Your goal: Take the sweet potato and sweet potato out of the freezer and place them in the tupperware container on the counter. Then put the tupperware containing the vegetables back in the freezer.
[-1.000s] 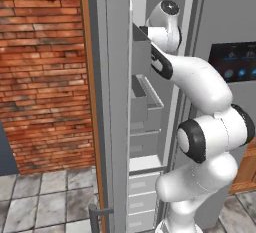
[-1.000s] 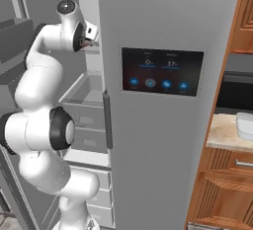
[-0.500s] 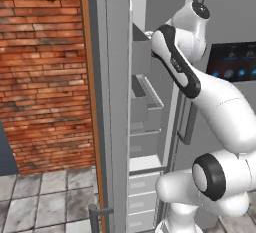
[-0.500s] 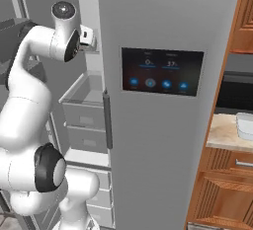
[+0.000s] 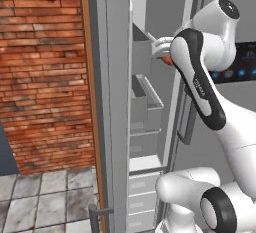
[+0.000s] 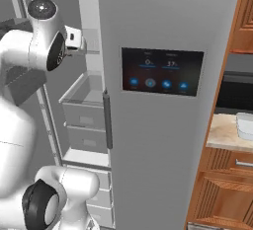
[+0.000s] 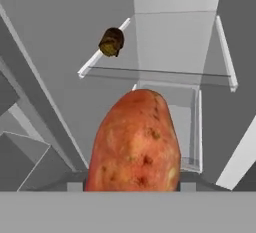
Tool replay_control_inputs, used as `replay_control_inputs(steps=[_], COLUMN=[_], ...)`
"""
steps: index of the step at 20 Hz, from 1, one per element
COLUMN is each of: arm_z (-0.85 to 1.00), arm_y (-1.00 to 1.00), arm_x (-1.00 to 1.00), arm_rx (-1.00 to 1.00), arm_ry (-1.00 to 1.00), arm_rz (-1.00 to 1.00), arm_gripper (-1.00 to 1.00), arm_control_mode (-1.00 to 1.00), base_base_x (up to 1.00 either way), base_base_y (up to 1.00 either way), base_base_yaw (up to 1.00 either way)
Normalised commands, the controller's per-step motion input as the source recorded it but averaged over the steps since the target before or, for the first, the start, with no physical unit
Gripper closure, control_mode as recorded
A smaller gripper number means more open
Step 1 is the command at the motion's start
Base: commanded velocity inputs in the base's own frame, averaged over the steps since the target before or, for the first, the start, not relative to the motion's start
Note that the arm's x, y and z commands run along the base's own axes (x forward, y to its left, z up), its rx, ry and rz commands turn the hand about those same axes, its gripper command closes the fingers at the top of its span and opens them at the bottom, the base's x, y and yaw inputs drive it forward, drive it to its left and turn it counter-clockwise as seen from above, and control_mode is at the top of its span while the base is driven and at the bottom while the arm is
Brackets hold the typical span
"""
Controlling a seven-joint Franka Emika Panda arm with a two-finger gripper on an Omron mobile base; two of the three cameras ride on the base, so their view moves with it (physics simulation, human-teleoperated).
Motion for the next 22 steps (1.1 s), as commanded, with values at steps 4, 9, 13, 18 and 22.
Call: replay_control_inputs(steps=[4,9,13,18,22], arm_z=[0.0,0.0,0.0,0.0,0.0], arm_y=[-0.17,-0.32,-0.34,-0.23,0.0], arm_x=[-1.0,-0.82,-0.57,-0.34,-0.02], arm_rx=[-0.1,-0.03,0.0,0.0,0.0], arm_ry=[0.0,0.0,0.0,0.0,0.0], arm_rz=[0.0,0.0,0.0,0.0,0.0], arm_gripper=[1.0,1.0,1.0,1.0,1.0], arm_control_mode=[-1.0,-1.0,-1.0,-1.0,-1.0], base_base_x=[0.0,0.0,0.0,0.0,0.0], base_base_y=[0.0,0.0,0.0,0.0,0.0], base_base_yaw=[0.0,0.0,0.0,0.0,0.0])
